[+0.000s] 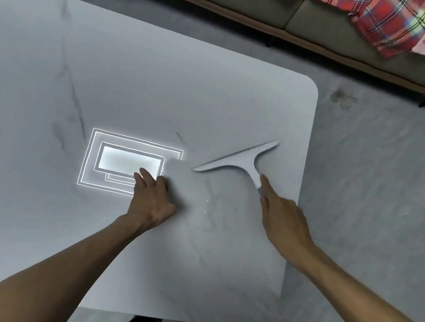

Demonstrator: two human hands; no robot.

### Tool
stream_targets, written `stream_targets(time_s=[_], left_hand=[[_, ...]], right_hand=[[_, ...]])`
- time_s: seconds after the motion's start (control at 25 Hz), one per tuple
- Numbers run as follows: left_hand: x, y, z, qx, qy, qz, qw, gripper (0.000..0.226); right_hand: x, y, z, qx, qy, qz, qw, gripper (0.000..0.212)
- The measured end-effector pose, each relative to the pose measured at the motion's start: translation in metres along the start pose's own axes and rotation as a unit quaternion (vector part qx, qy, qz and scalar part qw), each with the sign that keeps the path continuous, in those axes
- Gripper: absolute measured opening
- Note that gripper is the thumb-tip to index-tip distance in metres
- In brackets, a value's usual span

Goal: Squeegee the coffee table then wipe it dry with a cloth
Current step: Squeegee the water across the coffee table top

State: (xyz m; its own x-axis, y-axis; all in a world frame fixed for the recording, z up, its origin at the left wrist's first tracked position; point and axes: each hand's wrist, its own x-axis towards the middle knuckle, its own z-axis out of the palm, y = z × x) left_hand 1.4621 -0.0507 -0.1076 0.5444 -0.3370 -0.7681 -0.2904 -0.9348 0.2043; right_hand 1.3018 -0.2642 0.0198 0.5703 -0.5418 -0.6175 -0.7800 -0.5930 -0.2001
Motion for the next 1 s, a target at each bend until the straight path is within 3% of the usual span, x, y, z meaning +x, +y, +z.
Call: stream_targets(time_s=[0.16, 0.32, 0.44, 0.64, 0.84, 1.0], left_hand=[[-0.011, 0.004, -0.007, 0.011, 0.005, 0.028, 1.000, 0.062], [-0.021, -0.006, -0.002, 0.033, 0.039, 0.050, 0.997, 0.047], [-0.033, -0.017, 0.005, 0.050, 0.045, 0.084, 0.994, 0.043], [-0.044, -0.030, 0.011, 0.042, 0.057, 0.123, 0.990, 0.041], [-0.049, -0.027, 0.007, -0.045, 0.073, 0.136, 0.987, 0.030], [-0.075, -0.042, 0.018, -0.140, 0.147, 0.108, 0.973, 0.016]], right_hand=[[-0.051, 0.023, -0.008, 0.011, -0.025, 0.021, 0.999, 0.049], [0.022, 0.031, -0.039, 0.141, 0.092, 0.053, 0.984, 0.047], [0.085, 0.018, -0.060, 0.199, 0.124, 0.090, 0.968, 0.039], [0.051, 0.013, -0.013, 0.116, 0.086, 0.130, 0.981, 0.049], [-0.065, 0.011, 0.018, 0.169, -0.034, 0.194, 0.966, 0.052], [-0.060, -0.005, -0.001, 0.261, 0.018, 0.187, 0.947, 0.046]])
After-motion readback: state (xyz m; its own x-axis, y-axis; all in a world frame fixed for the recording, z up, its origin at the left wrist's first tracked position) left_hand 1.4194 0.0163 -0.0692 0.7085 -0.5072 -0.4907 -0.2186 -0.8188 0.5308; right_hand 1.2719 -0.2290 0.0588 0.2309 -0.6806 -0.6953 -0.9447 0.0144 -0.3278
